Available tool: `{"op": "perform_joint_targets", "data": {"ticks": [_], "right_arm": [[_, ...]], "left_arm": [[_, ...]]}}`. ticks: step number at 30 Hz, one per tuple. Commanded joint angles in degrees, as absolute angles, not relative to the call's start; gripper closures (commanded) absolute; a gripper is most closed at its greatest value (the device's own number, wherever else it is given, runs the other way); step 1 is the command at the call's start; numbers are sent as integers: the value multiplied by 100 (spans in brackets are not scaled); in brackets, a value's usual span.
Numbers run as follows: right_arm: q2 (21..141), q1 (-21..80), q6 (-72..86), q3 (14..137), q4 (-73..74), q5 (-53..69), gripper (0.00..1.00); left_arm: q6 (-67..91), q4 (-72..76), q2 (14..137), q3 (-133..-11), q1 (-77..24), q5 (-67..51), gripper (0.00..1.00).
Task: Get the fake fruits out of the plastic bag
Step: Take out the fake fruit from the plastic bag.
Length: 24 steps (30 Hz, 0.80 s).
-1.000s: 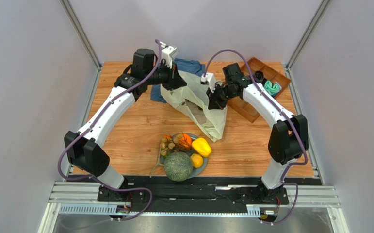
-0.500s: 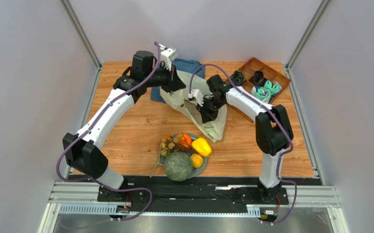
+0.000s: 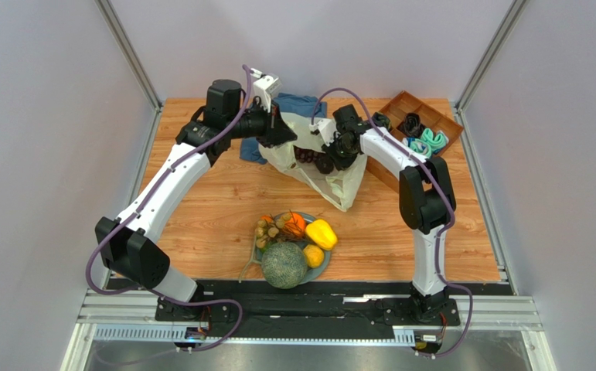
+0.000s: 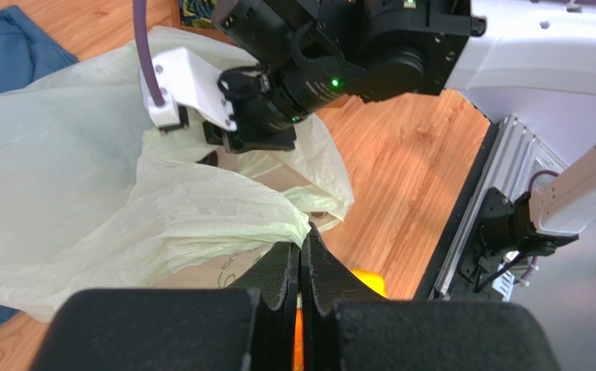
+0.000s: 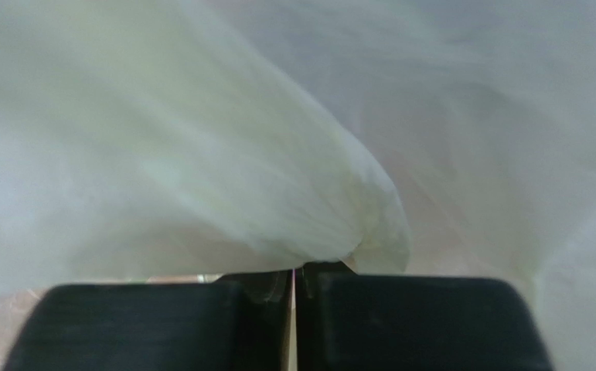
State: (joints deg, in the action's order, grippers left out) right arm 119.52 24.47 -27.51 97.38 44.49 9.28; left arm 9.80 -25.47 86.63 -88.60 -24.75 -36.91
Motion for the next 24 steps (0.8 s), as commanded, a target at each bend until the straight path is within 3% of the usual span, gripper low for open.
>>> {"op": "perform_joint_targets", "data": {"ticks": [1, 3, 4, 7, 12, 17, 20, 23, 24], "right_arm": [[12014, 2443, -2435, 10239, 4183, 685, 77], [12085, 2443, -2417, 10423, 4236, 957, 58], [12111, 2443, -2426, 10476, 4289, 1097, 53], [12260, 2443, -2391, 10722, 4342, 1476, 44], [12970, 2435, -2364, 11433, 4815, 1661, 37], [13482, 2443, -2566, 12023, 5369, 1731, 37], [13492, 2435, -2584, 12032, 5598, 1609, 43], [12992, 2443, -2645, 11613, 5494, 1547, 64], [12729, 2426, -2680, 11419, 5223, 1608, 67]], "left_arm": [[958, -2408, 8499, -8982, -2514, -4007, 100], [941, -2408, 8508, -8982, -2531, -4087, 100], [932, -2417, 8508, -8974, -2540, -4122, 100], [932, -2408, 8499, -8895, -2575, -4157, 100], [905, -2426, 8508, -8877, -2637, -4184, 100], [818, -2496, 8508, -8903, -2663, -4148, 100], [782, -2522, 8490, -8895, -2663, -4113, 100], [756, -2522, 8464, -8886, -2663, -4069, 100], [738, -2531, 8473, -8886, -2663, -4052, 100]]}}
